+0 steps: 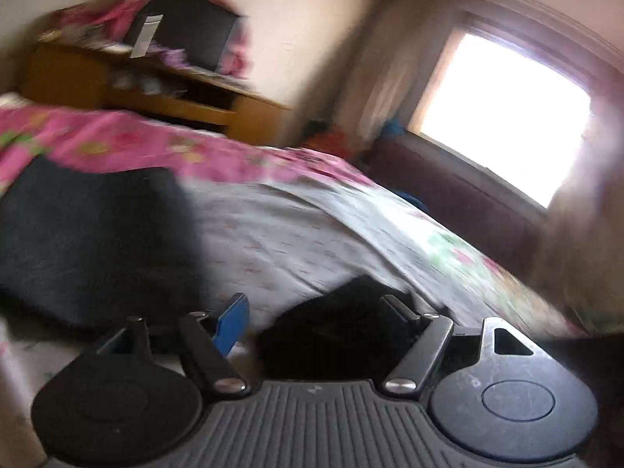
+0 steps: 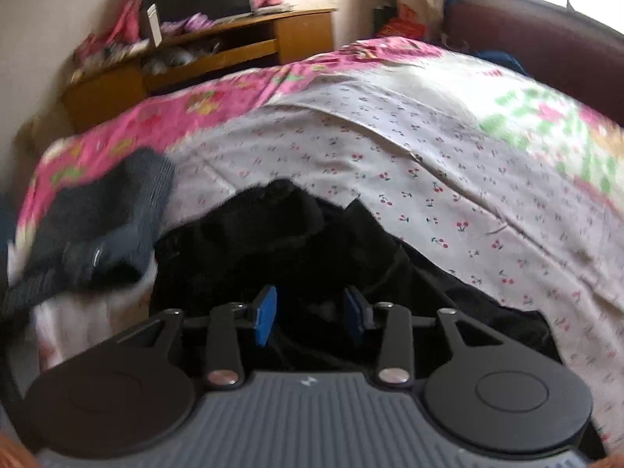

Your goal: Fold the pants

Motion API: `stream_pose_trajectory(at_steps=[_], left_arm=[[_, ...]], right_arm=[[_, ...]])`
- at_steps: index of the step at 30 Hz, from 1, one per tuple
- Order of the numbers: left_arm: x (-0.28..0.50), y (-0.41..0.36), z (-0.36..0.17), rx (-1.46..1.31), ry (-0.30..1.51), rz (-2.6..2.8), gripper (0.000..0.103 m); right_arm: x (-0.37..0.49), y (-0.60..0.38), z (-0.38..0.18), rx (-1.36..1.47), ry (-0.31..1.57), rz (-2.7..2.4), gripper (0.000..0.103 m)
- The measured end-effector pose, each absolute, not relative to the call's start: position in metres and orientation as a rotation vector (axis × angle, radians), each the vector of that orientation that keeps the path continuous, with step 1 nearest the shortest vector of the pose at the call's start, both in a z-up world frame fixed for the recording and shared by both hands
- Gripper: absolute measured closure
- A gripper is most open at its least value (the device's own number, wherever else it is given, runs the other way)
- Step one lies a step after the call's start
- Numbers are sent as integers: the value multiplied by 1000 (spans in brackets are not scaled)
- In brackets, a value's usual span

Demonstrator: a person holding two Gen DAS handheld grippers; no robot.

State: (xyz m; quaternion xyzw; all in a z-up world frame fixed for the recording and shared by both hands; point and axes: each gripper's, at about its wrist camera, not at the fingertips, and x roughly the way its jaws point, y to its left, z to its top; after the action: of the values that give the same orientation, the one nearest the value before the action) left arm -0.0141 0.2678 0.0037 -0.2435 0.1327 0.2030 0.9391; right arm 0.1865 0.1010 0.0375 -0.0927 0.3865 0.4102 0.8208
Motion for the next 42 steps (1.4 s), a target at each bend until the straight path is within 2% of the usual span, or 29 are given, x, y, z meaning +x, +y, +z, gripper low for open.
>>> stream_pose_trajectory(at_steps=[4,10,12,13,15,16,18,19,20,26,32,33,34,35,36,37,38,39,42], left_arm=[[11,246,3,-402,389,252,17],[40,235,3,-409,494,187,17],[50,226,4,-374,543,208,17],[55,224,1,-370,564,216,18],[58,224,1,-380,568,225,18],[56,223,3,-379,549,231,18],[51,220,8,-356,511,240,19],[48,219,10,-349,497,249,19],[46,219,11,-354,486,257,20],[41,217,15,-369,448,246,21],[61,213,8,-379,516,207,21],[65,216,5,-390,538,216,24],[67,218,3,-405,549,218,33],[68,222,1,-427,561,215,37],[69,225,-1,-445,564,210,50],[68,227,-2,-461,559,203,68],[66,230,-2,-482,553,191,76],[64,233,-2,-506,543,179,80],[50,236,7,-511,479,181,81]], right_arm=[[206,113,38,-140,858,827,60],[225,125,33,-115,900,803,56],[226,126,34,-135,885,808,51],[229,128,31,-157,894,794,43],[236,129,25,-176,912,771,43],[239,127,23,-165,917,774,44],[242,122,21,-125,929,790,71],[244,119,21,-93,950,810,92],[245,115,21,-60,969,822,98],[240,94,36,-6,936,863,100],[240,85,47,6,898,884,100],[239,83,49,14,896,894,100],[238,81,52,19,886,903,100],[235,78,56,22,873,916,100],[234,75,59,25,865,928,100],[232,73,63,29,859,934,100],[230,71,66,33,857,940,100],[230,71,68,37,857,946,100],[228,74,75,59,848,971,100]])
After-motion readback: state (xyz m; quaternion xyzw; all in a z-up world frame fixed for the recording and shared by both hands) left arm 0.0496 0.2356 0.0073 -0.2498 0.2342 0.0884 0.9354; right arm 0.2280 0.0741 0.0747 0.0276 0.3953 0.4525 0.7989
